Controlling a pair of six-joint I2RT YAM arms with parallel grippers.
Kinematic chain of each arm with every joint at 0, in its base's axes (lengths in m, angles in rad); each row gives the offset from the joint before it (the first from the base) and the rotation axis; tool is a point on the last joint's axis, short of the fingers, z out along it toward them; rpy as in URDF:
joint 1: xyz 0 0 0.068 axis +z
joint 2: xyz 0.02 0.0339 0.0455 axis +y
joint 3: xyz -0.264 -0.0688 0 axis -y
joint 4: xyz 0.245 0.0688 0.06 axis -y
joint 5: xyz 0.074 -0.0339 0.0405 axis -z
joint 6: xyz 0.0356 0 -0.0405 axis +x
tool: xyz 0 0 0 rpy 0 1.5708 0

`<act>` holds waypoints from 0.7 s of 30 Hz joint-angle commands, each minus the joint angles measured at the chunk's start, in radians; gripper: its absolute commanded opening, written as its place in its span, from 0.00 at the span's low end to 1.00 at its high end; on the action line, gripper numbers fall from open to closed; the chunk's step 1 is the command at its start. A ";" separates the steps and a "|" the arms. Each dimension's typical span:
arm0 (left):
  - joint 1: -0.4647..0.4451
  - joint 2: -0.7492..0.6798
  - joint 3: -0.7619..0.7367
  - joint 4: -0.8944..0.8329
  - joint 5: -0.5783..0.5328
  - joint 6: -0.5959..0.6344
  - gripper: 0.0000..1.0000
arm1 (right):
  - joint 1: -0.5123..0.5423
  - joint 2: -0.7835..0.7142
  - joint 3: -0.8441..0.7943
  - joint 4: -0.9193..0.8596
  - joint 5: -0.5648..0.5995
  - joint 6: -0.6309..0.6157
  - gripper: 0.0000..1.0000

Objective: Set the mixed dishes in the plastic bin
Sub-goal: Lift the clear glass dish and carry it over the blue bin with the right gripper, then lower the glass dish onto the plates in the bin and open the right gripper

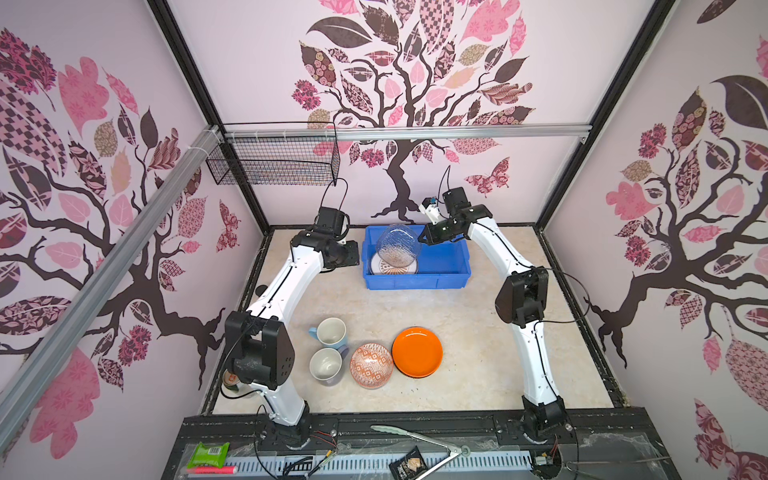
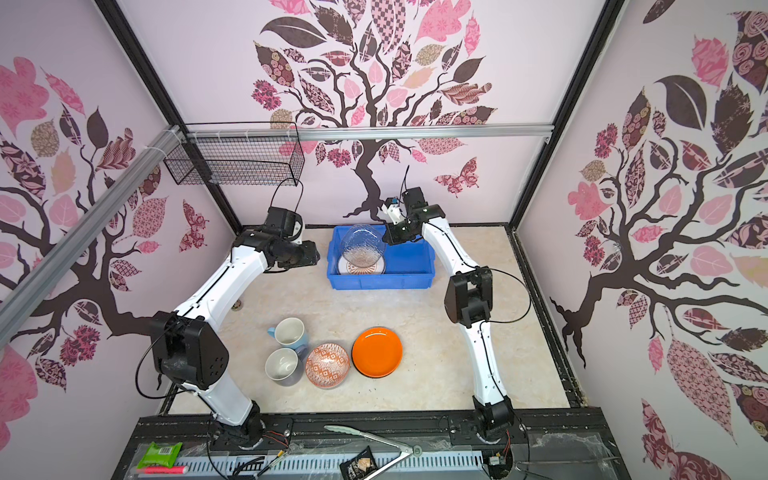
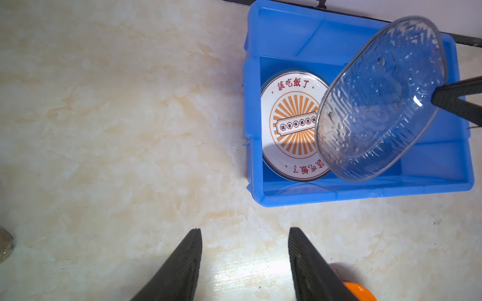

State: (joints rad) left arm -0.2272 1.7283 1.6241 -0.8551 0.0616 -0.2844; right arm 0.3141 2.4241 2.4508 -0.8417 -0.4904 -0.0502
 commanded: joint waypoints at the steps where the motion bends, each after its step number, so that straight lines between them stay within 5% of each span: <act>1: 0.028 0.040 0.076 -0.007 0.020 -0.007 0.57 | -0.003 0.084 0.047 0.036 -0.003 0.041 0.00; 21: 0.064 0.173 0.158 -0.038 0.067 0.022 0.56 | 0.024 0.228 0.025 0.086 0.024 0.046 0.02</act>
State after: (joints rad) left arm -0.1703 1.8912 1.7336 -0.8841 0.1154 -0.2790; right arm 0.3298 2.6083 2.4638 -0.7620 -0.4713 -0.0029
